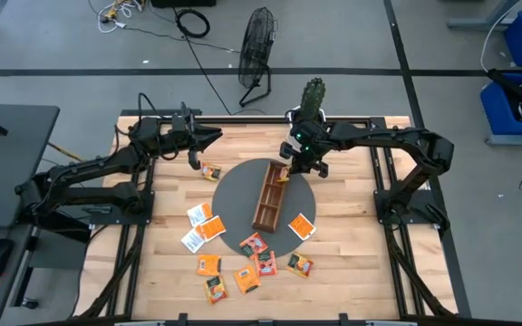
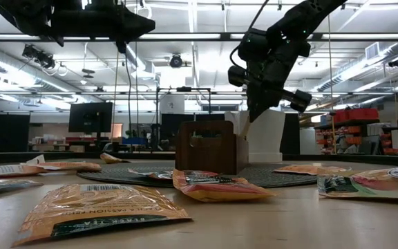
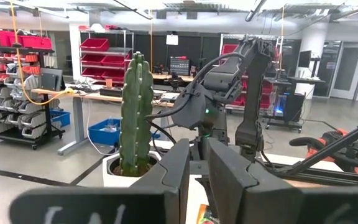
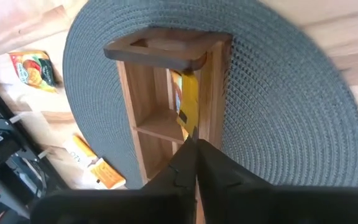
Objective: Pick & Place Tea
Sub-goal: Put the orange tea bag into the top section of the wooden organizer
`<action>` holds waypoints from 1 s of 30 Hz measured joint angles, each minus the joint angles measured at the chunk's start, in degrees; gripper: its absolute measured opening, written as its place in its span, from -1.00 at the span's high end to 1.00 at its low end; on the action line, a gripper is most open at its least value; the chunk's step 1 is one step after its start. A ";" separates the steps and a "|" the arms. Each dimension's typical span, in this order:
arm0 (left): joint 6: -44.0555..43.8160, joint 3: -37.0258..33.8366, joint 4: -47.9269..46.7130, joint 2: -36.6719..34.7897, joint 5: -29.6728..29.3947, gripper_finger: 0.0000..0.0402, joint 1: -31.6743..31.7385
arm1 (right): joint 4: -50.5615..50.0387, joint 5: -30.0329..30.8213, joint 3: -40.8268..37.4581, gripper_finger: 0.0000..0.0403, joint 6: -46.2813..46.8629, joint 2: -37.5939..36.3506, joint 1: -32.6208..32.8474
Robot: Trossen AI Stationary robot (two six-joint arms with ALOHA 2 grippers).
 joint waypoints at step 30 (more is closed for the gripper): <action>-0.35 0.00 -9.45 0.00 0.00 0.69 0.00 | -0.90 10.57 0.02 0.20 -16.56 -3.19 11.72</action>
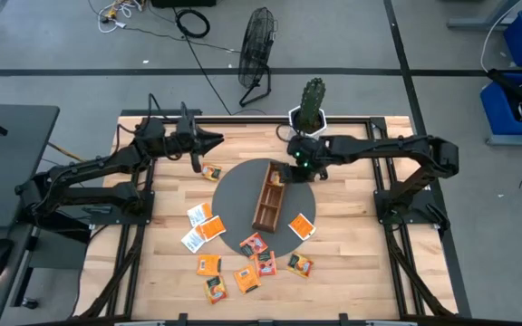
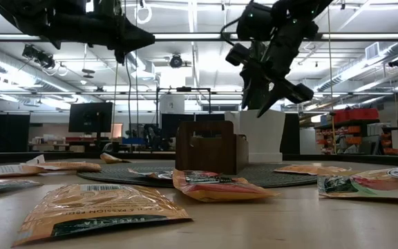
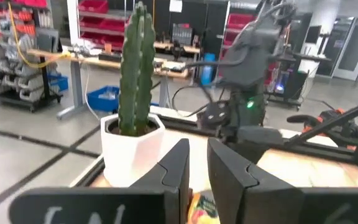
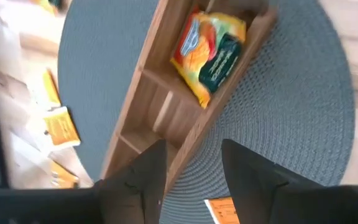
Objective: Pick & Place Tea
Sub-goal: Put the orange tea bag into the top section of the wooden organizer
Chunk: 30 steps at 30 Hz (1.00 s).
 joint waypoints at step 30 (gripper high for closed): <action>-35.15 0.02 -37.93 0.92 -5.48 0.41 5.55 | -3.13 15.62 0.00 0.19 -20.88 -7.49 10.64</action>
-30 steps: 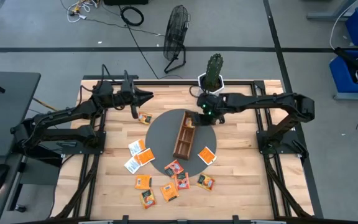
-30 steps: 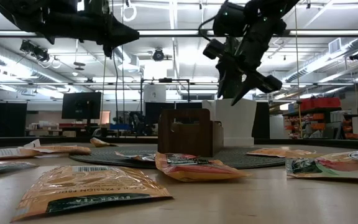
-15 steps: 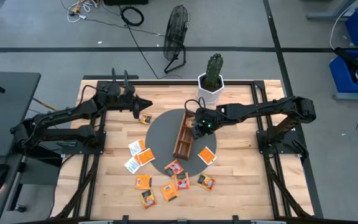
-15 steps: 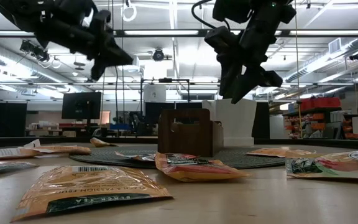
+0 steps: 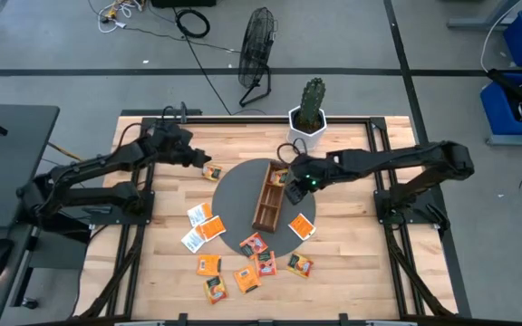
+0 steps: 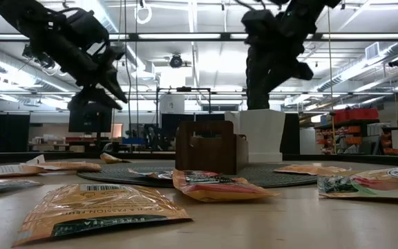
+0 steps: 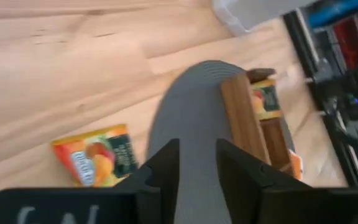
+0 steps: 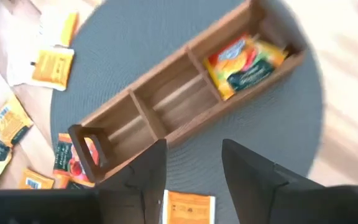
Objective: Pick & Place Tea
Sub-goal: Put the orange tea bag into the top section of the wooden organizer
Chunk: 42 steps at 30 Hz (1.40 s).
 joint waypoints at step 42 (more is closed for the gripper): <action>12.89 0.00 -3.09 22.99 3.56 0.48 5.34 | -1.55 4.90 0.00 0.19 0.27 -3.86 1.42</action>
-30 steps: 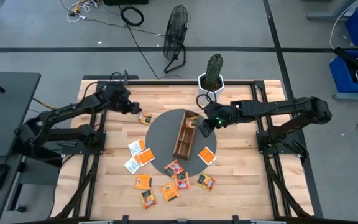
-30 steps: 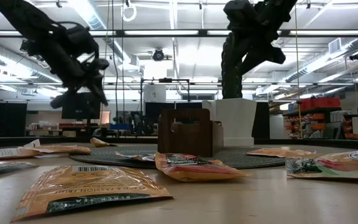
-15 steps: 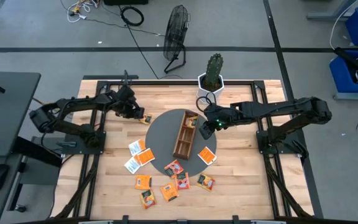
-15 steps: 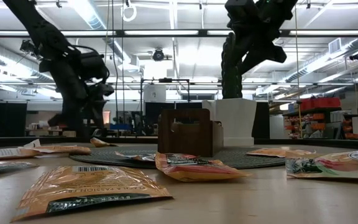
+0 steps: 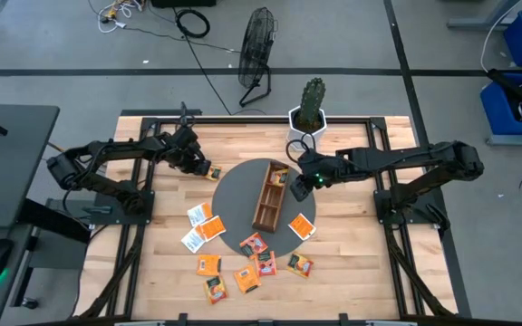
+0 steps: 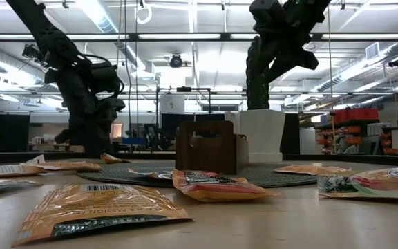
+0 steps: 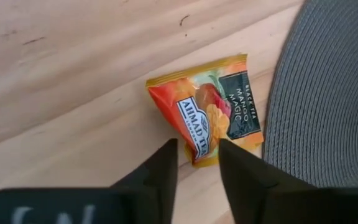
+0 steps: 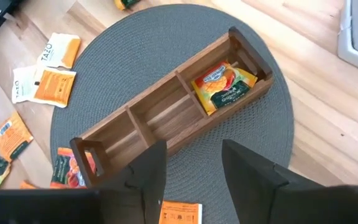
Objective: Pick & Place Tea
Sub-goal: Put the orange tea bag into the top section of the wooden organizer
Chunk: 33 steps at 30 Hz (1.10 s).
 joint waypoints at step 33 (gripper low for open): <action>-14.59 -0.02 21.30 -9.15 13.23 0.99 -0.44 | 21.24 0.34 0.00 0.19 9.37 0.02 -1.25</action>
